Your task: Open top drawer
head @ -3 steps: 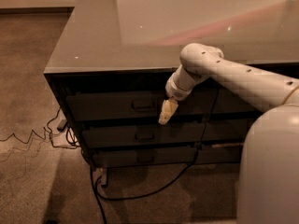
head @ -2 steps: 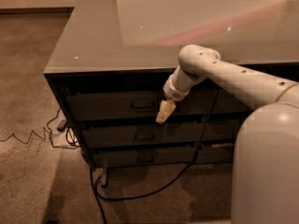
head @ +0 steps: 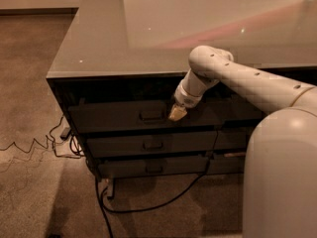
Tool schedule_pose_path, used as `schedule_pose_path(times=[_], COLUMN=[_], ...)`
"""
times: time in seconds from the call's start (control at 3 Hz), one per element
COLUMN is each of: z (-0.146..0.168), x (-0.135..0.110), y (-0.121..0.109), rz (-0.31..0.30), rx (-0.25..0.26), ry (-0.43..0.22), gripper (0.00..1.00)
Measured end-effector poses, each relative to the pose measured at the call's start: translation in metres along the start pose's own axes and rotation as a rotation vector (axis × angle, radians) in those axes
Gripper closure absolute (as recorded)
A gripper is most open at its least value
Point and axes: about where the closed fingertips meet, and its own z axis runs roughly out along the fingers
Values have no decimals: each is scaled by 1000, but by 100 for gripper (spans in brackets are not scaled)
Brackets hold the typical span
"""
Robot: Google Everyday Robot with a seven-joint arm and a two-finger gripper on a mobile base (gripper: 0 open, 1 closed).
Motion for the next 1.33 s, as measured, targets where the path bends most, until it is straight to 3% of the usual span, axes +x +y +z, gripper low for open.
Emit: schedule_pose_path(times=[0.33,0.67,1.33], z=[-4,-4,-4], x=[-2,-2,-2], y=[-1,-1,-1], rz=[0,0,0], rx=[0,0,0], ry=[0,0,0], gripper=[87,84,38])
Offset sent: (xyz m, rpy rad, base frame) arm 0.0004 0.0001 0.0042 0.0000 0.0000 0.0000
